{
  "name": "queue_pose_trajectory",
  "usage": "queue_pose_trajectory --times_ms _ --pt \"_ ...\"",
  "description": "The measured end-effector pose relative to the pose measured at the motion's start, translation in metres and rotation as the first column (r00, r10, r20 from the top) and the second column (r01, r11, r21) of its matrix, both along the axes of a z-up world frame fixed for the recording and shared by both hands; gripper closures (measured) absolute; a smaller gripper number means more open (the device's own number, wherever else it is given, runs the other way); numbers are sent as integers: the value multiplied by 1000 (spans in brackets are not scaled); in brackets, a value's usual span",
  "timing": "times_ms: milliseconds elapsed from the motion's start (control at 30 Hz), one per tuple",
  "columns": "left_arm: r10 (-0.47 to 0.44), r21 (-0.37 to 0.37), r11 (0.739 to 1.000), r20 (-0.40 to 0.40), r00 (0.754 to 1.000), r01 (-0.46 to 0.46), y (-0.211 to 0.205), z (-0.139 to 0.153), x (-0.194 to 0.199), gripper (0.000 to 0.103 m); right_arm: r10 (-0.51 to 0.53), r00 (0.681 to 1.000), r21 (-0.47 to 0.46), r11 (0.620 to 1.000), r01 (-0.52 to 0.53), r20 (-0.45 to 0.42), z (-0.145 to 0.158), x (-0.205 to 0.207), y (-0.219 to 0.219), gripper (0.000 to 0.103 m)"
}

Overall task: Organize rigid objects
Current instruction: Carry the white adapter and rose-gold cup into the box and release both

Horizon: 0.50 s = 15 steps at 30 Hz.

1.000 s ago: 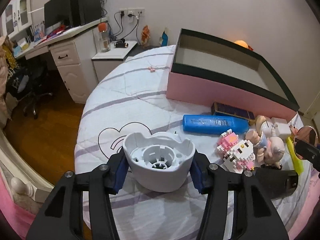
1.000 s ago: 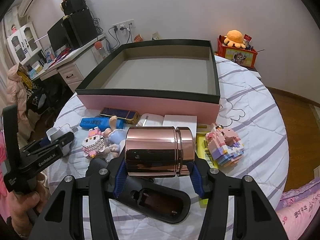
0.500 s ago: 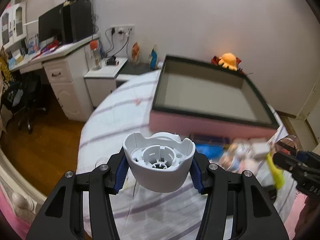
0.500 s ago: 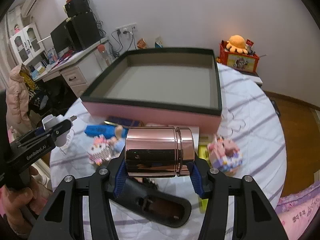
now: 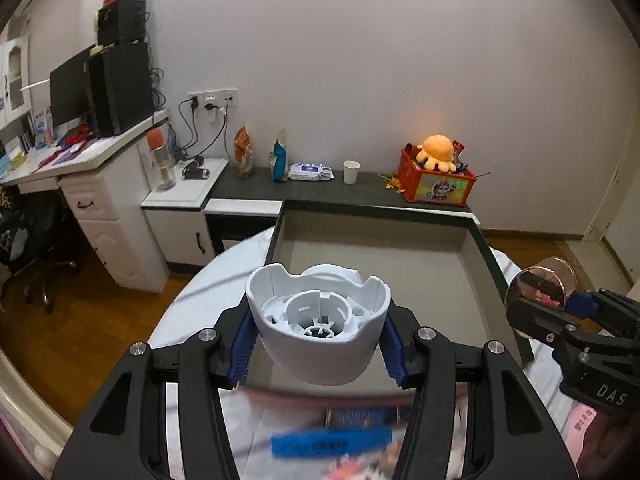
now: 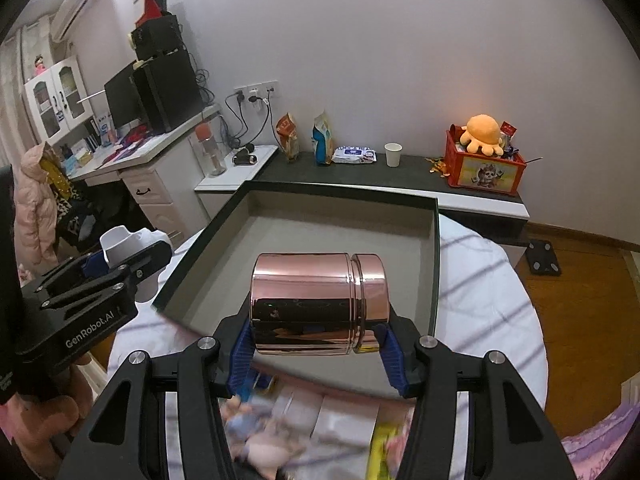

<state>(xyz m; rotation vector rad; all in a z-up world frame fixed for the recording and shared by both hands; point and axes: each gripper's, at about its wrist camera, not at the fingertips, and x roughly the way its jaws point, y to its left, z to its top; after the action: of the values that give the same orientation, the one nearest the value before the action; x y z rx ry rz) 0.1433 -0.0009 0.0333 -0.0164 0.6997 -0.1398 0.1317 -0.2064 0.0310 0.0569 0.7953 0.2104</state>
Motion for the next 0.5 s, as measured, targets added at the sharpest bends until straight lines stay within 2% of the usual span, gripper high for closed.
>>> queue_pose_trajectory --times_ms 167,267,500 --pt "-12 12 1000 -52 999 12 -14 -18 38 49 -4 998 -15 1000 4 -68 -22 44 -2 48" --pt "-29 24 999 -100 995 31 -24 -35 55 49 -2 989 -18 1000 0 -145 -46 70 0 48" --pt "-46 48 997 -223 974 59 -39 -73 75 49 -14 967 -65 998 -3 -253 -79 91 2 48"
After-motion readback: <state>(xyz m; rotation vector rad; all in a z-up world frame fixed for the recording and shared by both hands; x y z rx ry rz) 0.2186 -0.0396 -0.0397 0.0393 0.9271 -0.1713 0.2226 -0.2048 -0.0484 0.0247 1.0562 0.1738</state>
